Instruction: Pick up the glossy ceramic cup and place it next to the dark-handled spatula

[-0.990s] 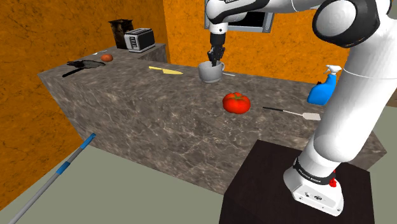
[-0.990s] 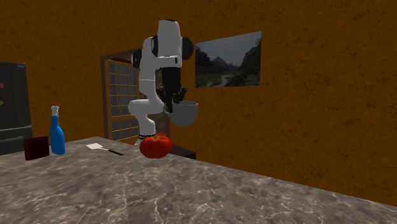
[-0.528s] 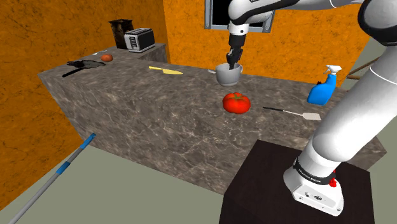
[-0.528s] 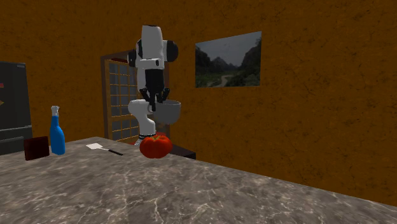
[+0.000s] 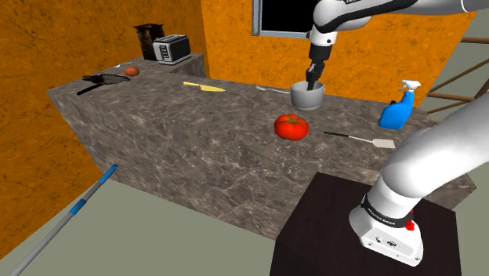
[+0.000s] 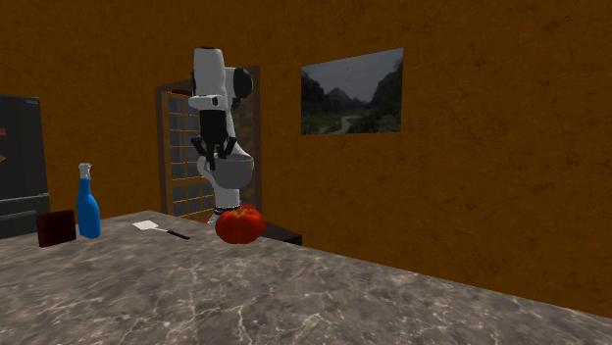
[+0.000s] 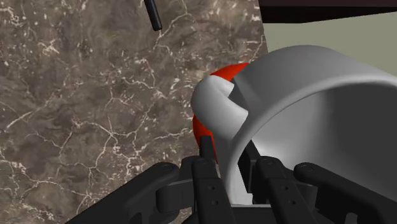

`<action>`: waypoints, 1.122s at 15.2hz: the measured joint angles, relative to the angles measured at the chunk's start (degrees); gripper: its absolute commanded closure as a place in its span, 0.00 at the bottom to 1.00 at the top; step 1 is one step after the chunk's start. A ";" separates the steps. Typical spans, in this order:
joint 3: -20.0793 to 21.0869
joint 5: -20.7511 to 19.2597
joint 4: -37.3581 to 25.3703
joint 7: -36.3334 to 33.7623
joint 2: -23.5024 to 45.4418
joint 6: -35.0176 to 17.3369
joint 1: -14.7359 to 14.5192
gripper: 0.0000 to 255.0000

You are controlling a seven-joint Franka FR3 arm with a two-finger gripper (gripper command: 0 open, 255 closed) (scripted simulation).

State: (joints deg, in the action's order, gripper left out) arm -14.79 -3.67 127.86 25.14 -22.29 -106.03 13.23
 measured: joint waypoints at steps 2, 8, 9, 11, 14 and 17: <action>-0.81 -1.17 2.63 1.20 -3.38 0.65 1.07 1.00; -3.58 -5.21 9.75 5.38 -13.72 3.56 5.03 1.00; -4.29 -6.05 10.71 6.38 -15.41 4.21 5.87 1.00; -5.80 -7.70 11.70 8.57 -18.17 5.77 7.49 1.00; -7.67 -10.13 13.85 11.38 -22.55 7.77 9.90 1.00; -9.98 -12.88 15.63 14.68 -26.58 9.67 12.58 1.00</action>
State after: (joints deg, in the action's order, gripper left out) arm -24.77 -16.54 143.48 39.81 -48.88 -96.36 25.82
